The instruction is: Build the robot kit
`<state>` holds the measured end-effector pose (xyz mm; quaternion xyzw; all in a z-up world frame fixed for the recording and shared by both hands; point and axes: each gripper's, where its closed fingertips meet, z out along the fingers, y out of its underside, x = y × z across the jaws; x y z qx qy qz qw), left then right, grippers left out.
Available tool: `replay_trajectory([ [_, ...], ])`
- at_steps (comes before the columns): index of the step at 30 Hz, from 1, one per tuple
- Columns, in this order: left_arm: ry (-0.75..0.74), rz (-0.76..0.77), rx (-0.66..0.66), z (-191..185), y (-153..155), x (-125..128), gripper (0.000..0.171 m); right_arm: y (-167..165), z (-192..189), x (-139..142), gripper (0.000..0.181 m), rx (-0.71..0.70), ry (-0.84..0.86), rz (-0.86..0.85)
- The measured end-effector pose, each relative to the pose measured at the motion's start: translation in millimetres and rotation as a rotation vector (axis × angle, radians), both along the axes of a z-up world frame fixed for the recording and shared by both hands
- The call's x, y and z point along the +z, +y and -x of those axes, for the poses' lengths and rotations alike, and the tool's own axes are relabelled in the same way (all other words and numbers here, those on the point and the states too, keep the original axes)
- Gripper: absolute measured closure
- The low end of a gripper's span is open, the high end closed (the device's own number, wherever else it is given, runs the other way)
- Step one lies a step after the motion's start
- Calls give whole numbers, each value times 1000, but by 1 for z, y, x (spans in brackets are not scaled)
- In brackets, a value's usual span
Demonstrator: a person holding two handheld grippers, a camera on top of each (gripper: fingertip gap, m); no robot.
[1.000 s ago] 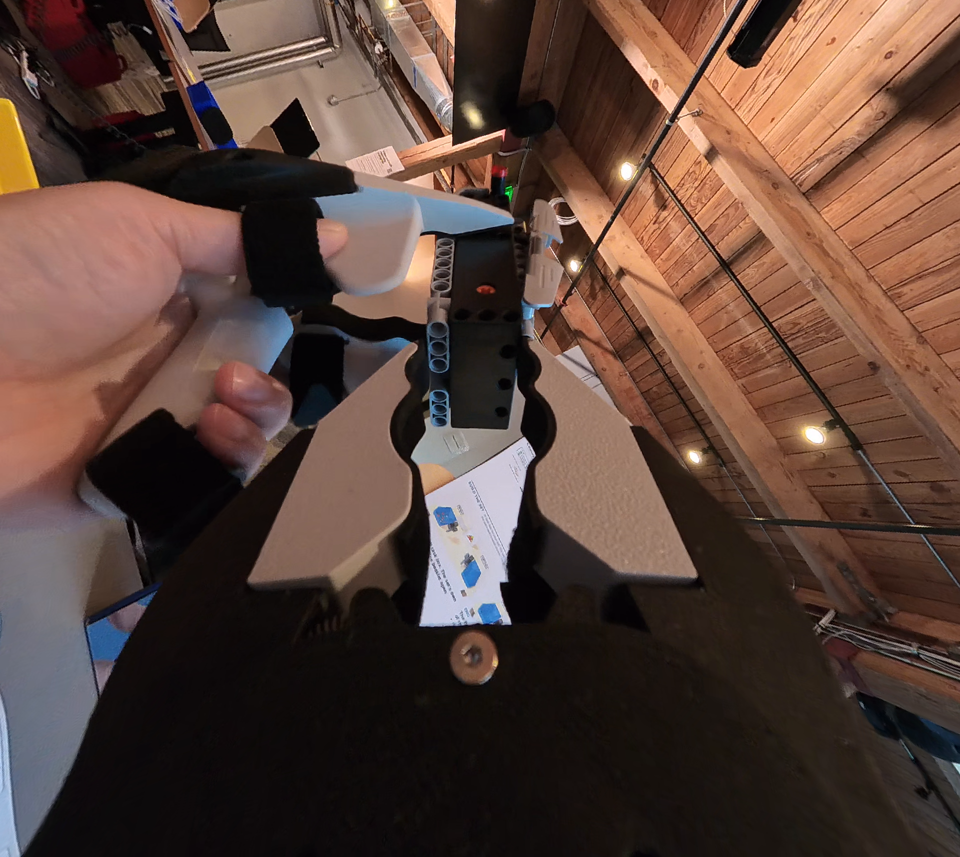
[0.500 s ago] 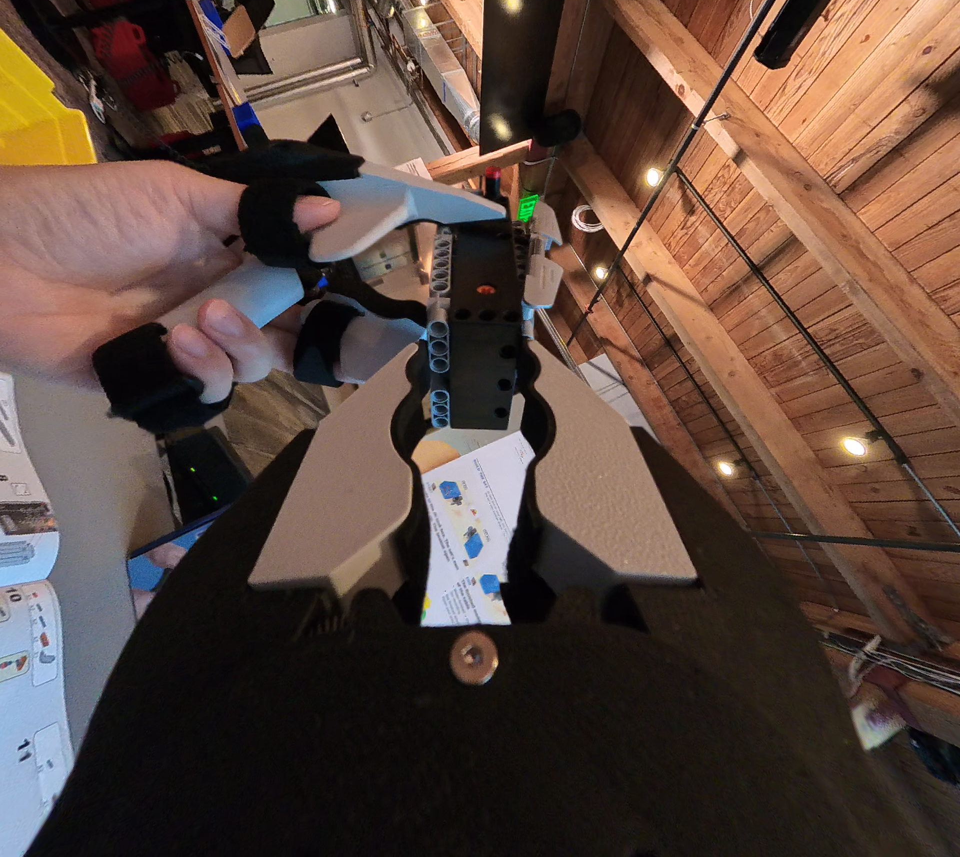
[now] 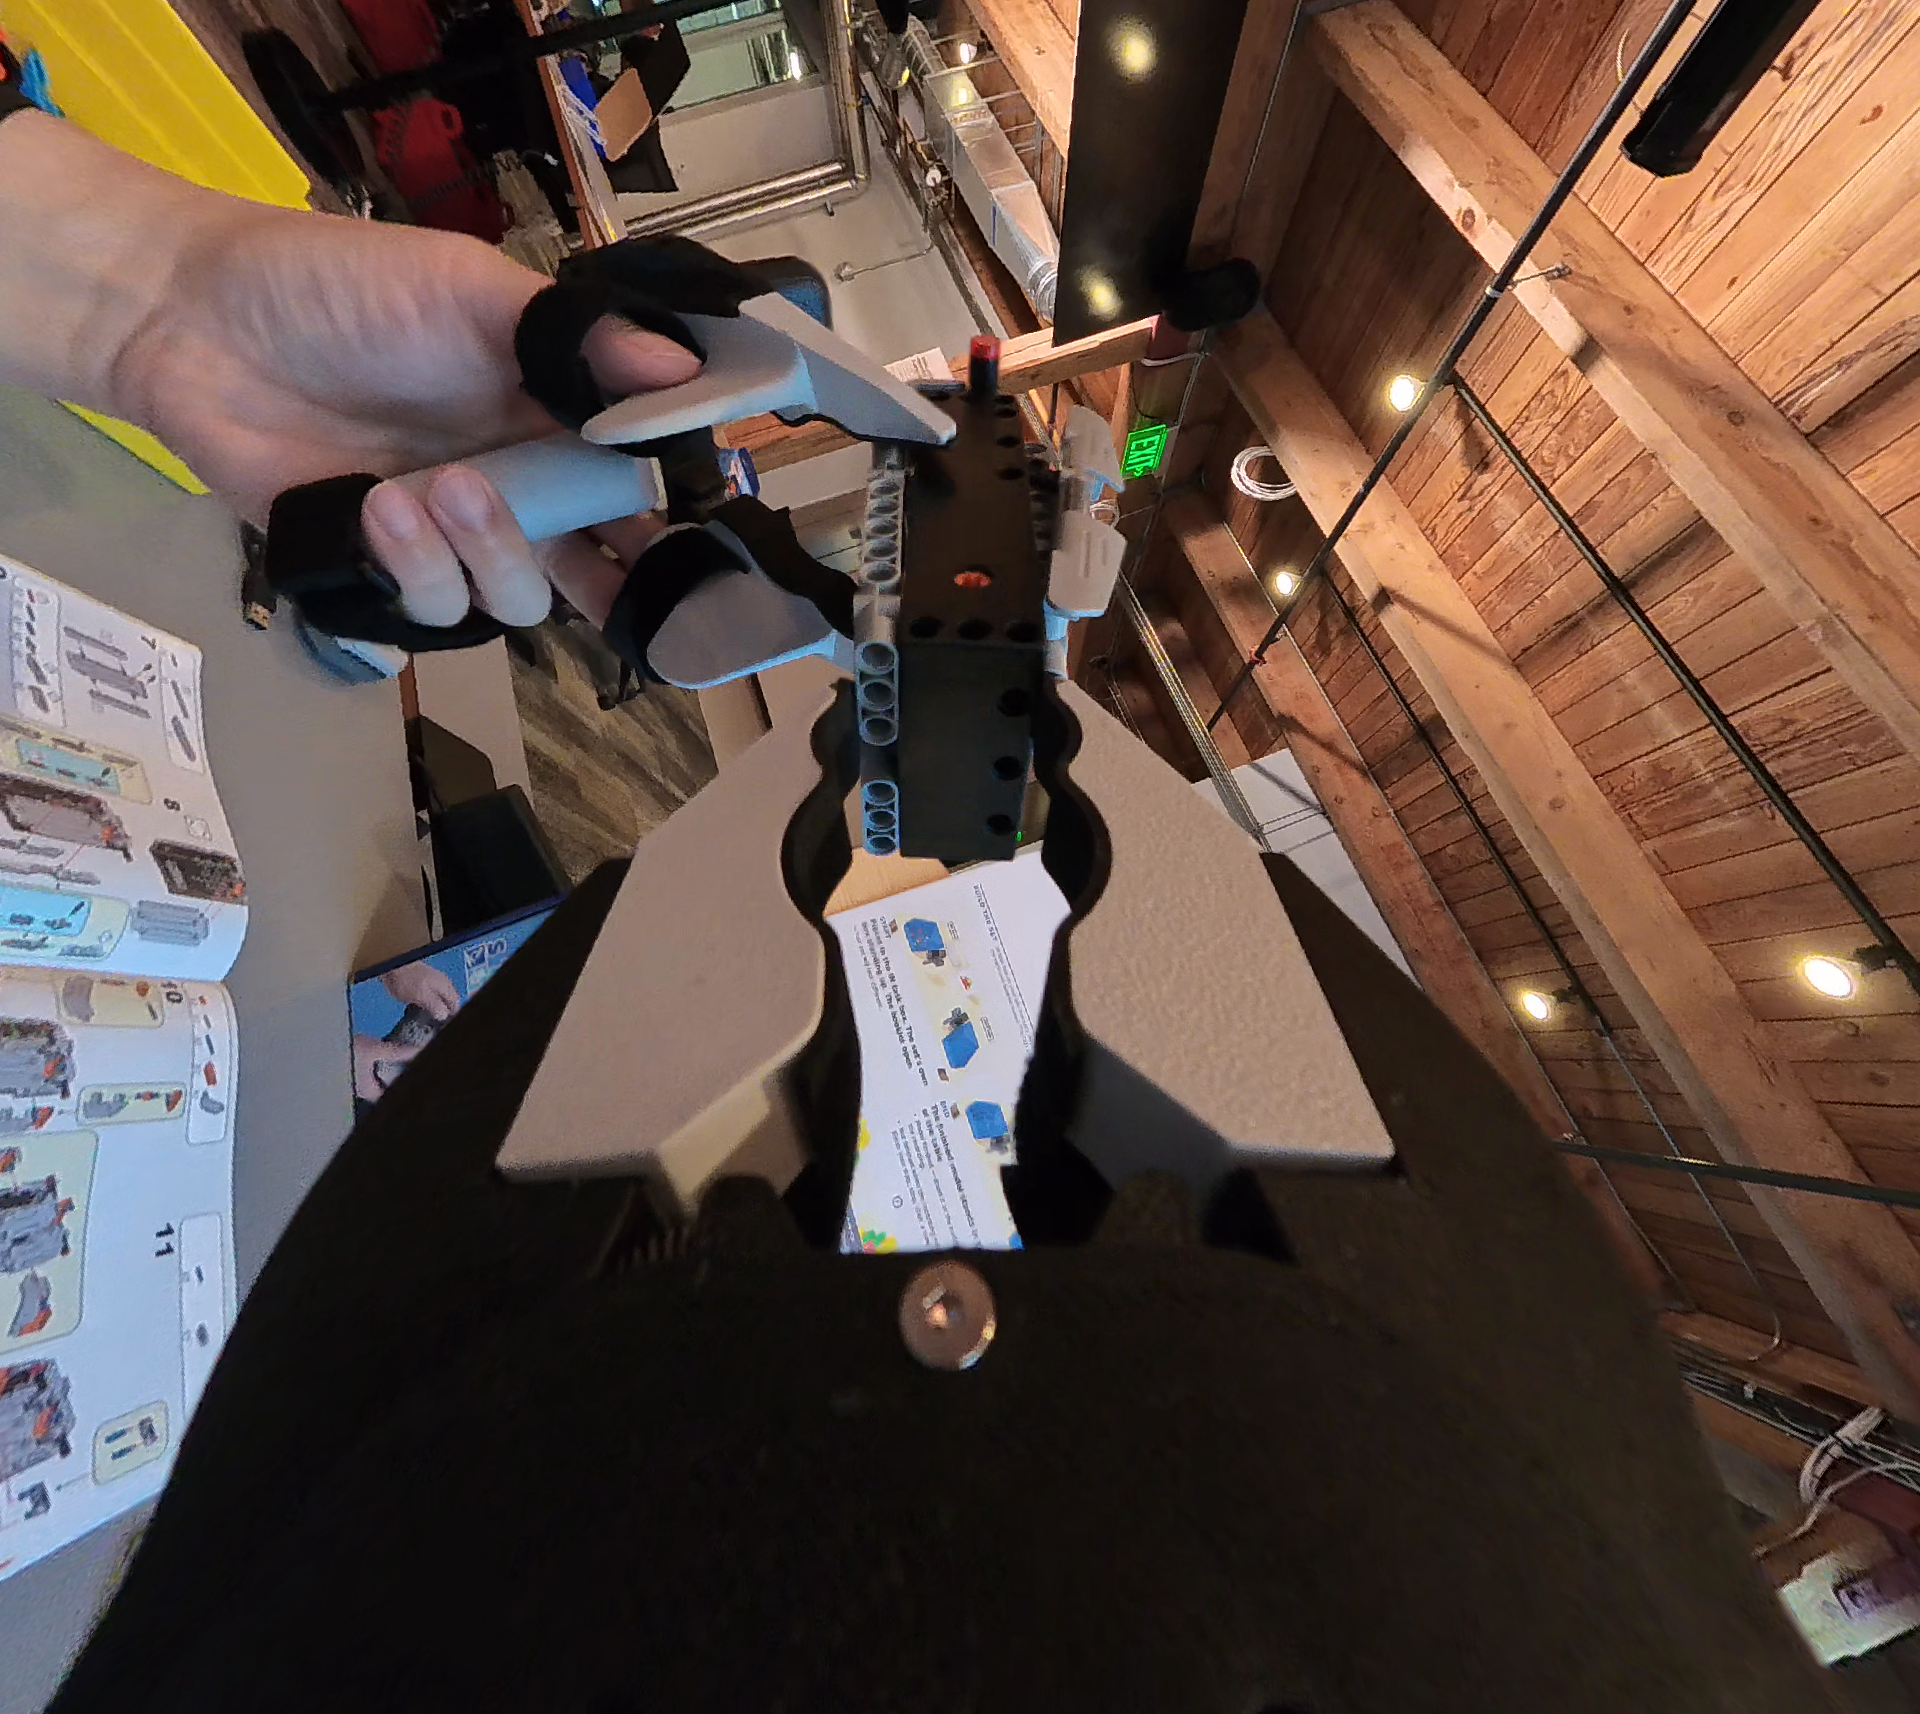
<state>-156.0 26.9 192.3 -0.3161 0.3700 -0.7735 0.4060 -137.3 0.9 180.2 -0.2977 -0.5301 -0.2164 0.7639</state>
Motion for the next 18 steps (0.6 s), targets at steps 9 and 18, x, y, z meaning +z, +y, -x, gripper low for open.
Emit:
replay_trajectory([
  [9,47,-41,16,-2,-5,-4,107,-12,-16,-7,149,36,-16,25],
  [18,127,-70,-27,-16,-13,-18,104,-17,-30,-20,150,76,-58,74],
])
